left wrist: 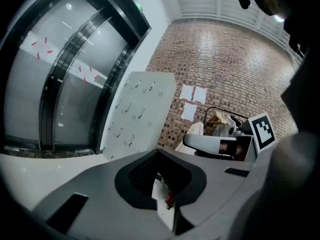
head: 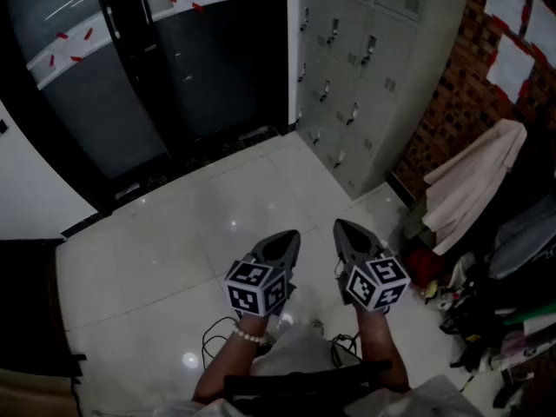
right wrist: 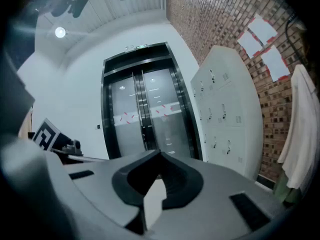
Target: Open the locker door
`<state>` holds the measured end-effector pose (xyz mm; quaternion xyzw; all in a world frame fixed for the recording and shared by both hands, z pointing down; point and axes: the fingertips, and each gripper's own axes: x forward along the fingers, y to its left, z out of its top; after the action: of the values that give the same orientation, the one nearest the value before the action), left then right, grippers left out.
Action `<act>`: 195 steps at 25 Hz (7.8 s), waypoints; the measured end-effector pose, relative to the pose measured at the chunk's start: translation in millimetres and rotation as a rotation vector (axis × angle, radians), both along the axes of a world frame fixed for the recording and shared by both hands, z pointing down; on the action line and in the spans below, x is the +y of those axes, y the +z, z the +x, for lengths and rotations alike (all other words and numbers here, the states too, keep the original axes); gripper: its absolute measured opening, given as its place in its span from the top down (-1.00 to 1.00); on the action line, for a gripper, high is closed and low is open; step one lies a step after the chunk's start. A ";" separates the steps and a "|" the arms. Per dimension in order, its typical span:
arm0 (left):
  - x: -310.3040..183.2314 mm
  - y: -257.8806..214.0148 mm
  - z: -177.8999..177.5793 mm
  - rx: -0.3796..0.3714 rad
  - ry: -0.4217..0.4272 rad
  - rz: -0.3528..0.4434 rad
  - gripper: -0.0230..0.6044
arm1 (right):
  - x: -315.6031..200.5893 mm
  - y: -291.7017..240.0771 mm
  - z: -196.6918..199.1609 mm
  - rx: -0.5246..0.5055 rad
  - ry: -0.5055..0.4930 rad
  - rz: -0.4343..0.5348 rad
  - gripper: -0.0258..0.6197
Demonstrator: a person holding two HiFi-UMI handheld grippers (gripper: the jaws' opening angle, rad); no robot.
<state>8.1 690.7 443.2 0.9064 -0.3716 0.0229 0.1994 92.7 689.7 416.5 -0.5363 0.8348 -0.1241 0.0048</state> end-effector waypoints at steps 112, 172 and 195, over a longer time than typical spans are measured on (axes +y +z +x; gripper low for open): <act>-791.6 3.2 85.2 -0.054 0.013 0.031 0.95 | -787.3 32.7 64.7 -0.016 0.006 -0.044 0.90; -1299.4 10.4 115.2 0.009 0.380 -0.018 0.95 | -1394.5 -46.4 183.9 0.175 0.749 0.077 0.20; -1314.3 35.8 100.6 0.005 0.395 -0.069 0.95 | -1394.7 -35.8 151.0 0.180 0.714 0.053 0.25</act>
<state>108.7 -623.6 478.9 0.9543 -0.1853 0.0719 0.2231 243.8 -705.1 380.7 -0.8023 0.5950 -0.0453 -0.0117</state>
